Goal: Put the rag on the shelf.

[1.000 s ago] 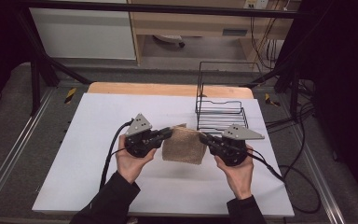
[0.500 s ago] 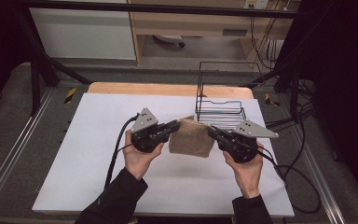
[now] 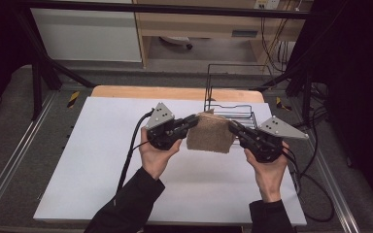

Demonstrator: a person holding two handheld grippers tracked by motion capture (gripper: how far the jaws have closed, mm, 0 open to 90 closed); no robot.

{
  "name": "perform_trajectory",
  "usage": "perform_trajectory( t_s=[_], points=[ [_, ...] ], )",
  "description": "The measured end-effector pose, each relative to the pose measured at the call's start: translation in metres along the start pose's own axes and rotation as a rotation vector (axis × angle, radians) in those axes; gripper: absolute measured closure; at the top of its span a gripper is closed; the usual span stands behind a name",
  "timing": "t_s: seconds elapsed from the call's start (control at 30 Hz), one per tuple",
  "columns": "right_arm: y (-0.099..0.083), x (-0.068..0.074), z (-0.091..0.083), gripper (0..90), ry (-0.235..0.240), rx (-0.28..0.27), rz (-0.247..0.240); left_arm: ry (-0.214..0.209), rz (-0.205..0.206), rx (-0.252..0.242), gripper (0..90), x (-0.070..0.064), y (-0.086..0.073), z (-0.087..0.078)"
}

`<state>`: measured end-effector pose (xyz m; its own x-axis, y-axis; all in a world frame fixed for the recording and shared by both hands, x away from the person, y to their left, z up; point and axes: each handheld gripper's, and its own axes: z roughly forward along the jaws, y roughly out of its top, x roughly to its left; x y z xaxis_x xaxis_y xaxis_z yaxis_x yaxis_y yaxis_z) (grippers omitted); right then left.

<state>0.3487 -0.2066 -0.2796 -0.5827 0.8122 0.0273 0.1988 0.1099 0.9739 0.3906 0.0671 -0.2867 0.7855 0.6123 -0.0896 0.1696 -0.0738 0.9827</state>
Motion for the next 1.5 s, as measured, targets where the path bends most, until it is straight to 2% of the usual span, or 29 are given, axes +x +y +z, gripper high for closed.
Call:
perform_trajectory(
  t_s=[0.43,0.57,0.93,1.13,1.5],
  points=[
    [0.021,-0.013,-0.01,85.8,-0.041,-0.058,-0.008,-0.011,-0.004,-0.05,85.7,-0.002,0.026,0.02],
    [0.027,-0.019,-0.014,85.8,-0.056,-0.075,-0.01,-0.024,0.01,-0.06,85.8,-0.004,0.035,0.025],
    [0.045,-0.033,-0.027,85.8,-0.103,-0.125,-0.024,-0.027,0.066,-0.091,85.8,-0.013,0.064,0.041],
    [0.055,-0.042,-0.03,85.8,-0.126,-0.149,-0.028,-0.031,0.075,-0.105,85.8,-0.016,0.076,0.051],
    [0.08,-0.059,-0.026,85.8,-0.16,-0.18,-0.042,-0.022,0.072,-0.126,85.8,-0.009,0.104,0.07]
  ],
)
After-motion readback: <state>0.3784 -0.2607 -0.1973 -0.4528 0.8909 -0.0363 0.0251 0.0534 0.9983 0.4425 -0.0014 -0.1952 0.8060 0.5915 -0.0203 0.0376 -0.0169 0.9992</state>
